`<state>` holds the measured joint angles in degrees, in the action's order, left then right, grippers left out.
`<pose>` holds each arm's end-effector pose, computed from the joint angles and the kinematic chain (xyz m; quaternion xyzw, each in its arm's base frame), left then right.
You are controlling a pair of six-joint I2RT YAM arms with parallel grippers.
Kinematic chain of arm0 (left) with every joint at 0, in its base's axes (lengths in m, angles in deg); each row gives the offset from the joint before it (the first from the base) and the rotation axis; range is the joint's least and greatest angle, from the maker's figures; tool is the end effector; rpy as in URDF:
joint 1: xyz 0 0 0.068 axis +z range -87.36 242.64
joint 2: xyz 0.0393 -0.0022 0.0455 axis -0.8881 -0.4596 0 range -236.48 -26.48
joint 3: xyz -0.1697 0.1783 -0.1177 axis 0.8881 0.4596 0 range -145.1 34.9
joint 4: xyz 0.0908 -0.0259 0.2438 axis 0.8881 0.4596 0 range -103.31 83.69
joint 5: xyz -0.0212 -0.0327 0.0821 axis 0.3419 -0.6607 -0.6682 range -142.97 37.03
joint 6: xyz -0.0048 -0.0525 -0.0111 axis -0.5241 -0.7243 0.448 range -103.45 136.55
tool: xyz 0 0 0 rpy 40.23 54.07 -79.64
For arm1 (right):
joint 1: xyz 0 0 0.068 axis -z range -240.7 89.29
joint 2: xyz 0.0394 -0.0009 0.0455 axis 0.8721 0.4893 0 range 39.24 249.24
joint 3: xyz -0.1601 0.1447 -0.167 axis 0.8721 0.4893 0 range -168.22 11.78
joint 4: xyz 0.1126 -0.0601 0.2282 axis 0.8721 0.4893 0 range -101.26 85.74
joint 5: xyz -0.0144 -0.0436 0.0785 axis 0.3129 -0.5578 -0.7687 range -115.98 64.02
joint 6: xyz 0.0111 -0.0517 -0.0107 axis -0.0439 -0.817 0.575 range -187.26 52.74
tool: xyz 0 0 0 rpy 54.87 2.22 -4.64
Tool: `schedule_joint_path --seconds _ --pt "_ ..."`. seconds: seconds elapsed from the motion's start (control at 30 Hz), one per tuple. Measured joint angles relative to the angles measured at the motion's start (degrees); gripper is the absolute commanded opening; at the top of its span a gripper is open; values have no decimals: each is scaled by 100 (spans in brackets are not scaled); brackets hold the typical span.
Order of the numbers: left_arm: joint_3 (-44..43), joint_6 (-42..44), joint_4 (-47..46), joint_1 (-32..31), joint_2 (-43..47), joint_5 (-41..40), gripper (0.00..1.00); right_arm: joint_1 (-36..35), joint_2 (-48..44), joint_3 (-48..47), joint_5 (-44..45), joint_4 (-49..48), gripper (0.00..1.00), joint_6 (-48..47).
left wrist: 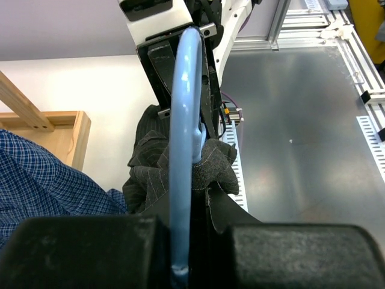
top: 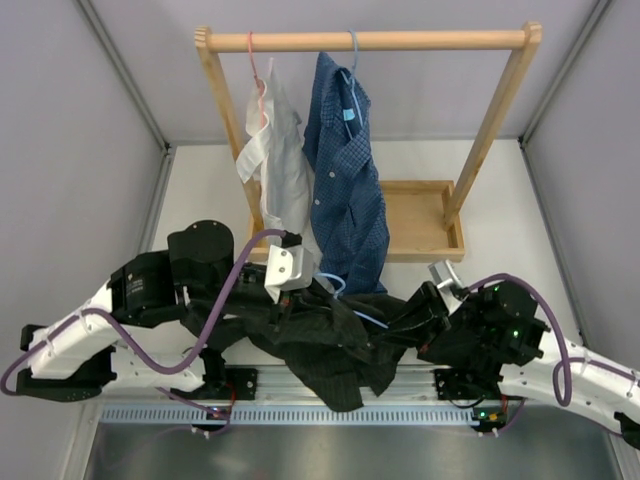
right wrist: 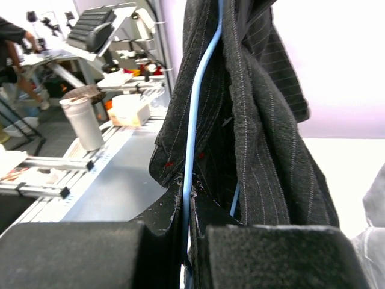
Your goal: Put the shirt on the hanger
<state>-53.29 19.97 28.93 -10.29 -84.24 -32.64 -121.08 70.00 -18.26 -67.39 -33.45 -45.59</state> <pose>0.0367 -0.1615 0.4907 0.5596 0.5317 -0.4664 0.4319 0.0451 0.1270 0.3423 -0.4502 0.4001 0.6576 0.4526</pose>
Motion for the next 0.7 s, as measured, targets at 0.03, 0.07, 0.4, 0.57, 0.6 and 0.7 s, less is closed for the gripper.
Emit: schedule_joint_path --seconds 0.03,0.07,0.4,0.57,0.6,0.7 --pt "39 24 -24 2 33 -2 0 0 -24 -9 46 35 0 -28" --pt "85 63 -26 2 68 -2 0 0 -63 -9 96 92 0 -76" --pt "262 87 39 7 699 -352 0 -24 -1093 -566 1648 1727 67 -616" --pt "258 -33 39 7 916 -848 0 -24 -2074 -688 3106 2887 49 -321" --pt "258 -68 37 7 925 -979 0 -24 -2153 -675 3233 3082 47 -184" --pt "258 -188 24 7 922 -1510 0 -24 -2175 -496 3285 3294 45 192"
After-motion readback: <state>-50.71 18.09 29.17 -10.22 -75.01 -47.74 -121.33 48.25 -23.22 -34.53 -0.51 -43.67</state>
